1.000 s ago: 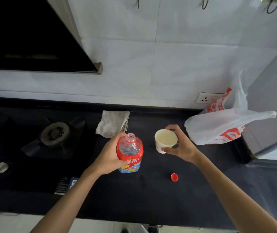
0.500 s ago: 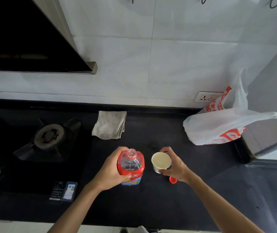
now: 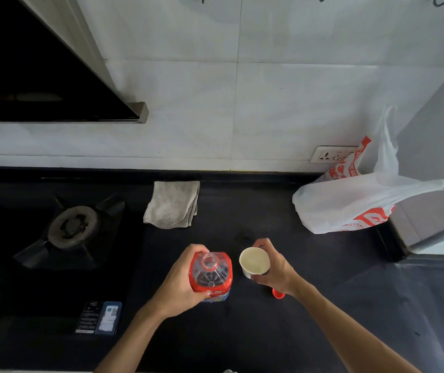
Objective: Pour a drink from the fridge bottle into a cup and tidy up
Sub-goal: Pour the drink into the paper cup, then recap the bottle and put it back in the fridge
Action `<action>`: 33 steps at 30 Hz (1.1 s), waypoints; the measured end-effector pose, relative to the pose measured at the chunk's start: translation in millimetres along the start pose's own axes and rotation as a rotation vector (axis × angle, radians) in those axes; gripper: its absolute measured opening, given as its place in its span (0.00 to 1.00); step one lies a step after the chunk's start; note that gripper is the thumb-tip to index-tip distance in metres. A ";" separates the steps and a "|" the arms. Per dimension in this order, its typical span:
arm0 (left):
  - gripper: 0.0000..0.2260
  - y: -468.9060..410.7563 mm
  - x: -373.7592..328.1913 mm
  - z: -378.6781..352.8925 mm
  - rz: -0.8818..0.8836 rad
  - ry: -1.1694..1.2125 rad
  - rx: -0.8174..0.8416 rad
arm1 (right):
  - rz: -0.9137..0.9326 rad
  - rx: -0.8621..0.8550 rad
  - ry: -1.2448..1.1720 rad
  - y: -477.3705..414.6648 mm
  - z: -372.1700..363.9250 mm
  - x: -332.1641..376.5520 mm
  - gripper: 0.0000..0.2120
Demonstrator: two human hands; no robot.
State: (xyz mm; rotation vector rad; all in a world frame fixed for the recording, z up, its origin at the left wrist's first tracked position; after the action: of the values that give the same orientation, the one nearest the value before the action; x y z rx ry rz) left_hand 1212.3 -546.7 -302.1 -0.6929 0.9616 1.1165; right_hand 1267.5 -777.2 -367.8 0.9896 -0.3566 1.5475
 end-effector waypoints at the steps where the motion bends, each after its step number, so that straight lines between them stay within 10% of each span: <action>1: 0.35 0.3 0.5 -0.7 0.000 0.001 0.000 | -0.001 0.001 0.002 -0.5 -0.1 -0.4 0.35; 19: 0.36 5.5 11.0 -3.7 -0.015 0.035 -0.029 | -0.153 0.077 0.238 11.1 21.6 -35.8 0.51; 33: 0.36 8.0 16.5 -4.9 -0.028 0.062 -0.048 | -0.215 0.062 0.523 42.0 -2.6 -56.7 0.14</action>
State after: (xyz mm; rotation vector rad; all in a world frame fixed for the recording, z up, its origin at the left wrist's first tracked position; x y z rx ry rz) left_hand 1205.5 -541.4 -319.1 -0.7819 0.9773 1.1013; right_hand 1224.0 -823.2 -399.2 0.6124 0.1606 1.5584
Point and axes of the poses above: each hand's wrist, its own y-axis away from the middle knuckle, its own z-axis out of the back of the hand, x = y × z, the point moved 7 cm from there along -y, towards the middle knuckle, and after that the axes turned 8 degrees about -z, right-handed, at the moved point
